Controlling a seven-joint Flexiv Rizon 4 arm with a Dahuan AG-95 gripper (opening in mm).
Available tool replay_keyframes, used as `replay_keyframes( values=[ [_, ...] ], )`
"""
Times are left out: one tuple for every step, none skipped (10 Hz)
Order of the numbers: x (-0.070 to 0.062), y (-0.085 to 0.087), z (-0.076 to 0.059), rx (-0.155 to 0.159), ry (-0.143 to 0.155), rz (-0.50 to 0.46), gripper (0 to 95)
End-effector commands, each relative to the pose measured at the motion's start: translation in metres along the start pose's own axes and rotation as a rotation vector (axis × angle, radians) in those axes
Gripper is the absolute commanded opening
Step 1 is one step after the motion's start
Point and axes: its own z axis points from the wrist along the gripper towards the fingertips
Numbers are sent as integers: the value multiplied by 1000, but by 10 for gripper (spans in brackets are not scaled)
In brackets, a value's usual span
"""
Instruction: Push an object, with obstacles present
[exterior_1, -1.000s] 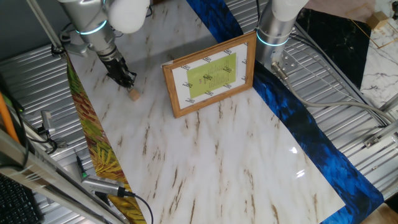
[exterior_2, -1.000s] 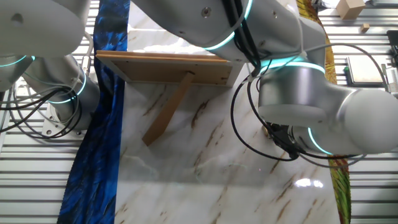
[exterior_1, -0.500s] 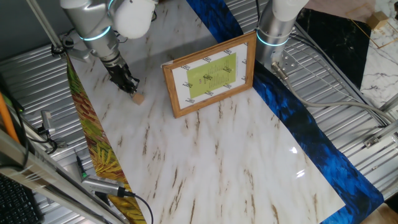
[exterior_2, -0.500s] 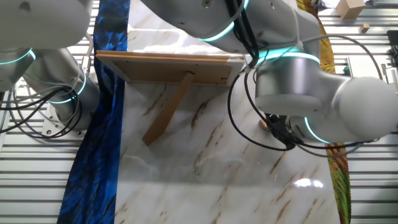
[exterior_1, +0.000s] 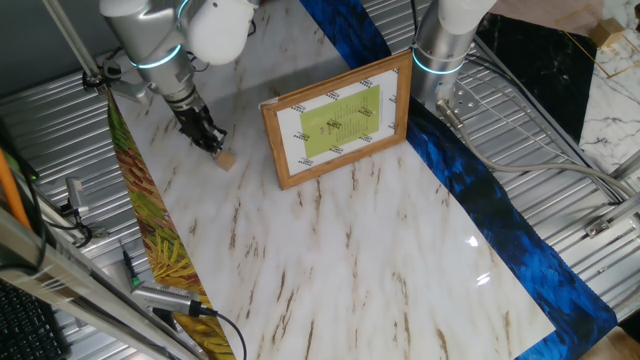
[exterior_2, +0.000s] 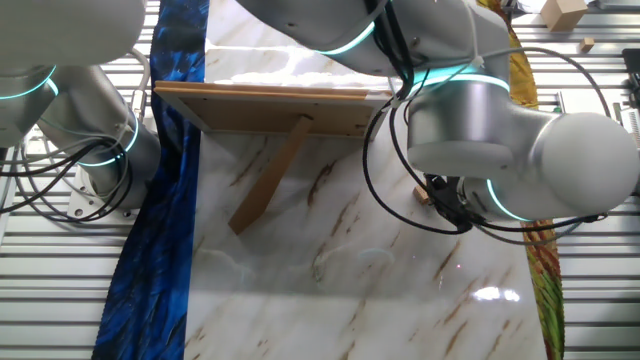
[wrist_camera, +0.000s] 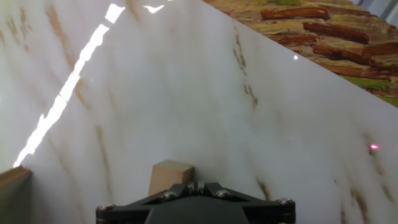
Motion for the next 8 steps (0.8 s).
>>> replay_keyframes(
  values=[
    [2, -3, -3, -2, 0, -14, 0],
    [4, -6, -6, -4, 0, -21, 0],
    [8, -10, -10, -12, -2, -31, 0],
    [10, -11, -12, -18, -4, -24, 0],
    [10, -11, -13, -25, -6, -22, 0],
    [11, -10, -13, -30, -6, -27, 190],
    [11, -10, -13, -34, -9, -34, 380],
    [14, -9, -14, -33, -9, -36, 380]
  ],
)
